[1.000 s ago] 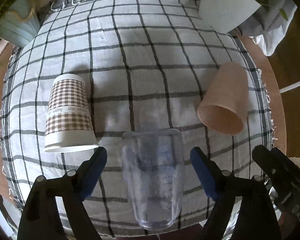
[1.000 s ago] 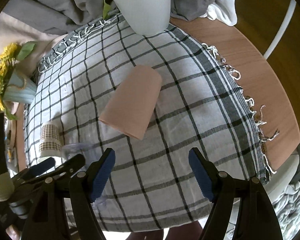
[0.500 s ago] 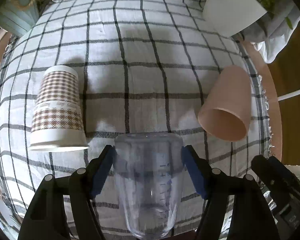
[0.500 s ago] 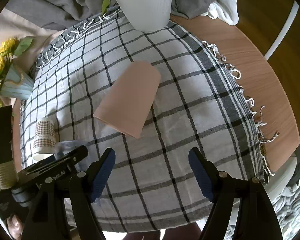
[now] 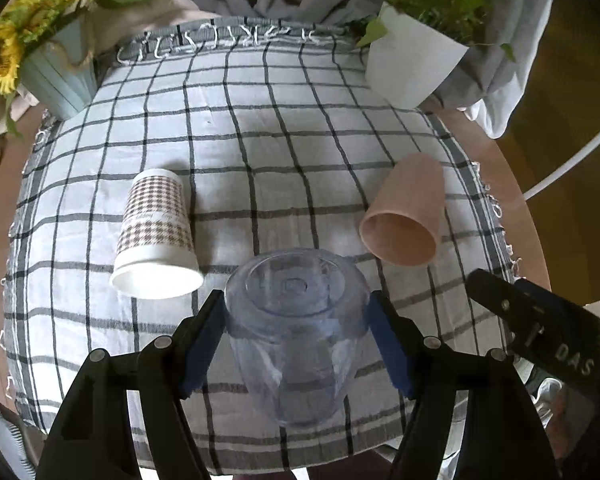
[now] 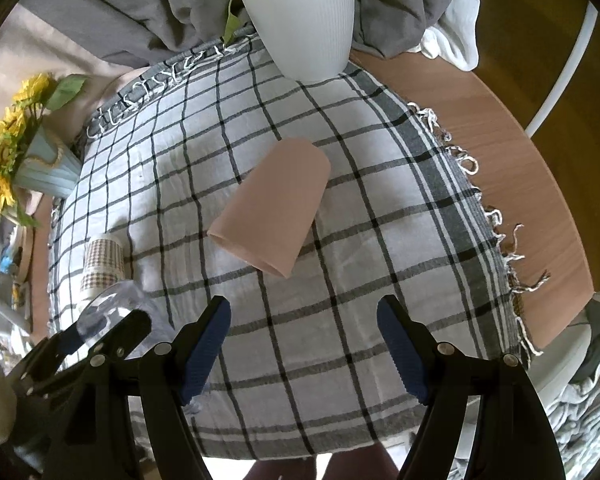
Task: Flip cup upside down
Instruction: 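Rotate the clear cup with the left tool and lower it rim-down onto the cloth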
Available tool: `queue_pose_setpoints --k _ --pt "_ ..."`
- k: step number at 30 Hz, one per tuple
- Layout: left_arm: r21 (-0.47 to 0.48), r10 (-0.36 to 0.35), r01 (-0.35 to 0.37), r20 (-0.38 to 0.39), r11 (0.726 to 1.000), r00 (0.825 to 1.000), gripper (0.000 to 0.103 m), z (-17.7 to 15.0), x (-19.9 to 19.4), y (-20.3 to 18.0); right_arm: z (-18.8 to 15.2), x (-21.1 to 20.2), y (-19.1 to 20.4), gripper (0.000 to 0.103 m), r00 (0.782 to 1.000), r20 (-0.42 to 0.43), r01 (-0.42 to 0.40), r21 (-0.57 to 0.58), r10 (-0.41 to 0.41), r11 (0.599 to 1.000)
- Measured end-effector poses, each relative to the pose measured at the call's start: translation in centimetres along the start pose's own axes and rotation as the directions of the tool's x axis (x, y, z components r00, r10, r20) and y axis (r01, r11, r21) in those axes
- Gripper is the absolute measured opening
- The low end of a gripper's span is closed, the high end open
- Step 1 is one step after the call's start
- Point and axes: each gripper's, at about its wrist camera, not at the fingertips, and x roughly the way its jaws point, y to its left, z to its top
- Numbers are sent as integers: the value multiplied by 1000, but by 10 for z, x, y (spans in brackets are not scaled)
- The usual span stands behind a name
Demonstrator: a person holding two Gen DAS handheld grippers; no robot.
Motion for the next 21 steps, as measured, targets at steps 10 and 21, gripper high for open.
queue_pose_setpoints --k 10,21 --pt "28 6 -8 71 1000 997 71 -31 -22 -2 -21 -12 5 76 999 32 13 -48 -12 999" --pt "68 -18 13 80 998 997 89 -48 -17 -1 -42 -25 10 76 995 85 59 -65 -54 996"
